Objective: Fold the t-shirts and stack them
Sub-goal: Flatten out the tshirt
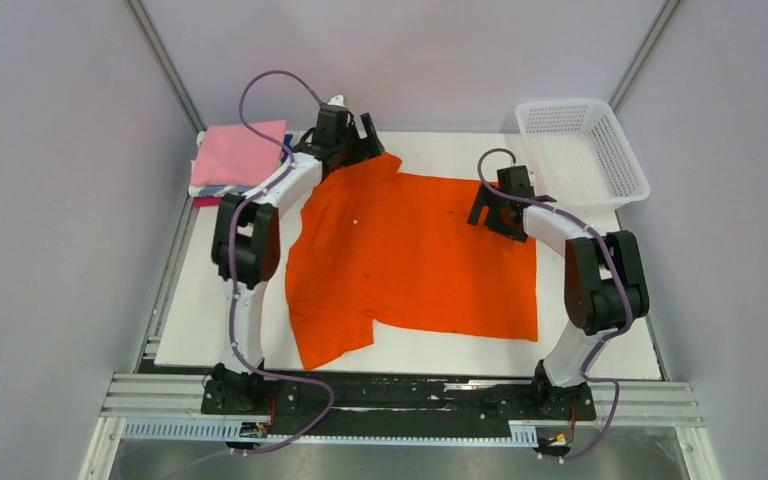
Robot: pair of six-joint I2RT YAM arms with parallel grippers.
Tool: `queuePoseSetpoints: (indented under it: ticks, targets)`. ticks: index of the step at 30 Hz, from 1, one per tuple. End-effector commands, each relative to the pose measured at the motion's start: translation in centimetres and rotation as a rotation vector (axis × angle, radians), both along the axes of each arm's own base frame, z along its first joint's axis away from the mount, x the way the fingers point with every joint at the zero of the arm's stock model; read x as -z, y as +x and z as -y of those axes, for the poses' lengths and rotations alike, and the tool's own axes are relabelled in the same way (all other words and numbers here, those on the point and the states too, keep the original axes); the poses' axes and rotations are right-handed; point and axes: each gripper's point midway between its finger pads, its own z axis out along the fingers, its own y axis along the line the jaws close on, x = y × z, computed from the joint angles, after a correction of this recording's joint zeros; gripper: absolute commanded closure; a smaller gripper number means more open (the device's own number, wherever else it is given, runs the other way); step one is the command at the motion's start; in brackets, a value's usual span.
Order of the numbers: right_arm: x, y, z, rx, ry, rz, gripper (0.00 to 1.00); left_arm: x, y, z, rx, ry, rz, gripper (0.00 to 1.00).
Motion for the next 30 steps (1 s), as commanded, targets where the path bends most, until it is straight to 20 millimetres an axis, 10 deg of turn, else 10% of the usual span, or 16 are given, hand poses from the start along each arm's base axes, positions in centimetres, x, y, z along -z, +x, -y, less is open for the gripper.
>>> queuePoseSetpoints:
  ticks: [1,11,23,30]
  targets:
    - [-3.0,-0.6,0.7,0.042,0.001,0.054,0.00,-2.9,-5.5,-4.8,-0.043,0.183,0.016,0.00]
    - [-1.8,-3.6,0.7,0.053,0.031,0.005,0.00,2.8,-11.7,-11.1,-0.144,0.253,-0.167,0.00]
    - [0.1,-4.0,1.9,0.073,0.008,-0.044,0.00,10.4,-9.7,-15.0,-0.281,0.204,-0.312,0.00]
    - [0.9,-3.0,2.3,0.084,0.002,-0.063,0.00,11.5,-9.0,-16.9,-0.341,0.246,-0.362,0.00]
